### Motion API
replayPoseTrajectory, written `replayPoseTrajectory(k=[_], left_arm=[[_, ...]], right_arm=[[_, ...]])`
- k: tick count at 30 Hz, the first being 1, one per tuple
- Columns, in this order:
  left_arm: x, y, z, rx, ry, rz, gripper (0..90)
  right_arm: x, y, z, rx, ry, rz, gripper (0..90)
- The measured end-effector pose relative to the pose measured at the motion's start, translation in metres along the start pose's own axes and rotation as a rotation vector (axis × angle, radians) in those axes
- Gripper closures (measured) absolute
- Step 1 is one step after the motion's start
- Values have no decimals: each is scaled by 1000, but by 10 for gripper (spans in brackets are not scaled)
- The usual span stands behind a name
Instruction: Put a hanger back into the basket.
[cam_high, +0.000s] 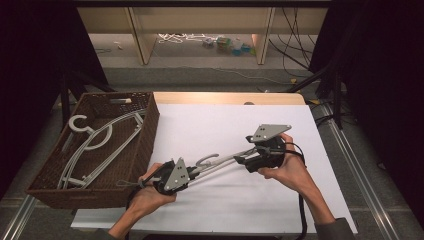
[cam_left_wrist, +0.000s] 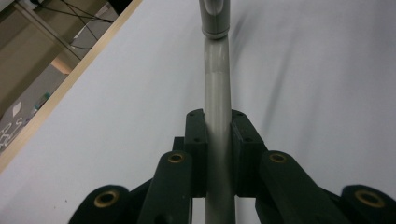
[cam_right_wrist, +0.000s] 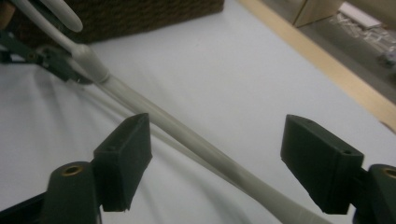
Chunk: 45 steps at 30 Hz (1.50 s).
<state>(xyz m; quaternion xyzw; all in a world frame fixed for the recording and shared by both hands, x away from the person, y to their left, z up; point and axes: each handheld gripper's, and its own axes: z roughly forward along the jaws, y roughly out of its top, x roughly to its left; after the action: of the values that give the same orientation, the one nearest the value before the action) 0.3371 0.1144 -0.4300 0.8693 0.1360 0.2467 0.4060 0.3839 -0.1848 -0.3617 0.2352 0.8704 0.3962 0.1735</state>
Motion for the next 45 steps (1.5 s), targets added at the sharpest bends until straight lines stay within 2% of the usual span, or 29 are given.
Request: replayPoseTrajectory(k=[1,3,5,6,7,8,11,14,15,17,19,20,22,24,25,26,28,31,32,37,39,40,41,42,43,45], left_arm=[[2,0,-1,-7,-7,-21,794],[4,0,-4,-15,-19,-59,794],[6,1,-7,-14,-22,-61,794],[7,2,-8,-12,-15,-61,794],[7,1,-8,-21,-13,-94,794],[9,0,-10,-9,-22,-101,794],[9,-4,-11,-14,-37,-166,794],[12,-6,-14,-18,-26,-219,793],[12,-6,-14,-34,-28,-252,794],[15,-8,-16,-46,-32,-290,794],[17,-9,-18,-49,-31,-325,794],[18,-10,-18,-56,-38,-330,793],[19,-11,-20,-63,-23,-327,793],[20,-12,-22,-75,-37,-370,793],[20,-13,-23,-81,-31,-383,793],[22,-14,-24,-82,-35,-368,793],[23,-14,-27,-95,-41,-411,793],[24,-14,-34,-118,-49,-428,793],[24,-14,-35,-131,-56,-449,793],[26,-12,-45,-157,-52,-463,793],[25,-13,-47,-174,-54,-489,793],[26,-13,-48,-171,-50,-472,793],[25,-13,-49,-177,-53,-489,793],[25,-13,-50,-172,-55,-492,793],[24,-13,-50,-177,-60,-502,793],[25,-13,-52,-180,-67,-503,793]], right_arm=[[0,0,-2,-27,-19,7,246],[1,0,-6,-48,-39,38,214],[3,0,-9,-56,-55,26,213],[5,-1,-11,-68,-68,34,210],[6,-1,-12,-79,-71,30,205],[8,-1,-13,-93,-70,40,204],[14,-4,-16,-109,-93,52,193],[20,-8,-16,-136,-98,63,194],[22,-10,-16,-144,-103,64,194],[25,-13,-15,-157,-110,69,194],[28,-16,-14,-180,-120,88,190],[29,-18,-13,-191,-126,86,190],[32,-22,-13,-207,-130,88,188],[33,-26,-12,-234,-140,98,188],[33,-28,-13,-222,-123,111,184],[34,-30,-12,-233,-128,120,179],[34,-35,-13,-243,-140,121,178],[36,-43,-16,-264,-146,140,176],[37,-45,-17,-266,-144,148,176],[37,-57,-18,-321,-166,162,171],[37,-60,-18,-336,-167,175,174],[37,-62,-18,-352,-163,177,174],[38,-64,-20,-339,-167,180,173],[39,-65,-19,-353,-162,196,173],[38,-66,-20,-359,-168,189,173],[41,-69,-20,-358,-156,218,173]])
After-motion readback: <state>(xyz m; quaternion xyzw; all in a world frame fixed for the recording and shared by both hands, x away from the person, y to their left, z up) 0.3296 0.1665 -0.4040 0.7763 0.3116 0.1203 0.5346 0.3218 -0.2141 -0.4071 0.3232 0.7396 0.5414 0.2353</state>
